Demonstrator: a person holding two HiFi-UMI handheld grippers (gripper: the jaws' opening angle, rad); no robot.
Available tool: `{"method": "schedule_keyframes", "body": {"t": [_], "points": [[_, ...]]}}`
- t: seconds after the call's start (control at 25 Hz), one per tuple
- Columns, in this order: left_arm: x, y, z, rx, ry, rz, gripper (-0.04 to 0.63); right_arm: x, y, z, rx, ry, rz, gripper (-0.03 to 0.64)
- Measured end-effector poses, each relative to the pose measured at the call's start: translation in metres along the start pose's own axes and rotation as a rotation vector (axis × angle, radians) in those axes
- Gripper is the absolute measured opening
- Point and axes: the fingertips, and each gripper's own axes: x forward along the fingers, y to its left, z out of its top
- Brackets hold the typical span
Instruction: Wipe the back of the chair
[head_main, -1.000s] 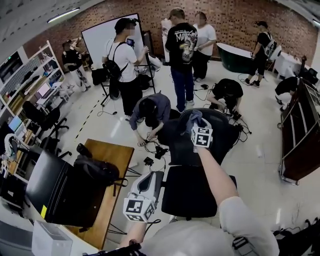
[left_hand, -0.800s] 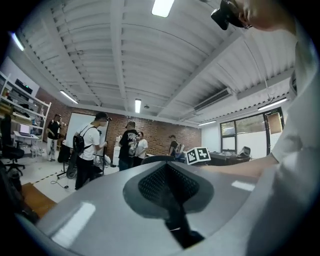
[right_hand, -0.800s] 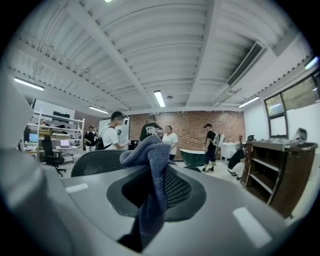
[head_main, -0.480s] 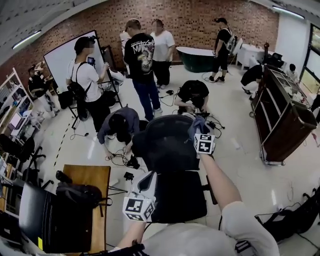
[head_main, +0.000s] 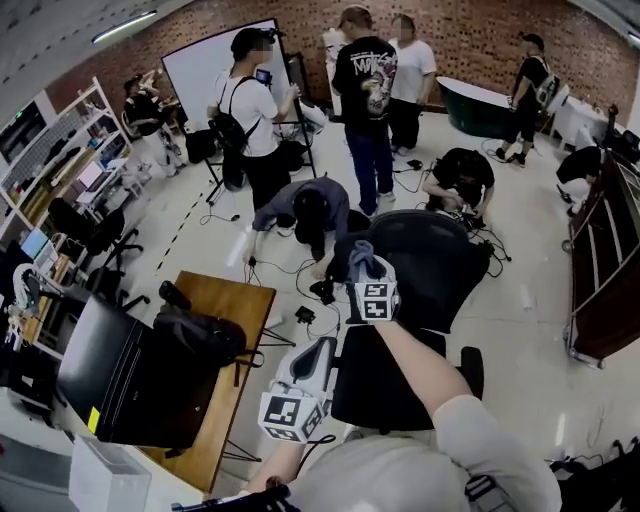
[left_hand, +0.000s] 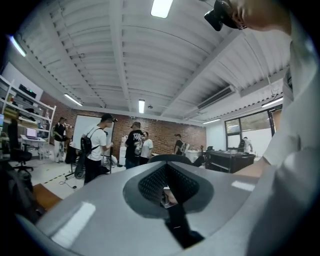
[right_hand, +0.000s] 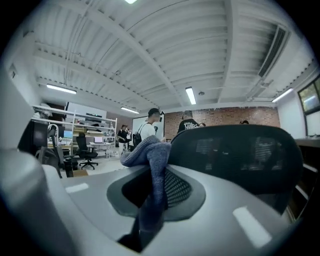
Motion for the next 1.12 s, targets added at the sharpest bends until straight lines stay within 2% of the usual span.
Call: {"method": "schedule_keyframes", "body": {"t": [0.12,0.2,0.36,0.52,0.6,0.72,0.88,1.0,1.12], "points": [[-0.014,0.02,0.002,-0.01,0.02,0.097,0.055,0.005,-0.024,0.0,0.015,-0.004,-0.035,0.052],[-0.018,0.035,0.002,0.003,0.023,0.115,0.055,-0.001,-0.044,0.008,0.023,-0.028,-0.07,0.052],[-0.015,0.053,0.001,-0.013,0.001,0.07,0.055,-0.038,-0.104,0.01,-0.012,-0.051,-0.202,0.052],[-0.007,0.061,-0.004,-0.053,-0.014,0.0,0.055,-0.084,-0.172,-0.016,0.013,-0.024,-0.365,0.052],[-0.001,0.055,-0.003,-0.069,-0.031,-0.051,0.055,-0.102,-0.195,-0.025,0.024,-0.015,-0.407,0.052],[0.007,0.042,-0.002,-0.072,-0.032,-0.112,0.055,-0.107,-0.198,-0.025,-0.013,-0.009,-0.391,0.052],[0.007,0.034,-0.006,-0.075,-0.012,-0.103,0.055,-0.107,-0.168,-0.015,-0.027,-0.024,-0.343,0.052],[0.006,0.031,-0.005,-0.054,-0.009,-0.07,0.055,-0.086,-0.099,-0.015,-0.045,-0.043,-0.195,0.052],[0.006,0.026,0.0,-0.032,0.003,-0.028,0.055,-0.038,-0.024,-0.025,-0.056,-0.017,-0.026,0.052]]}}
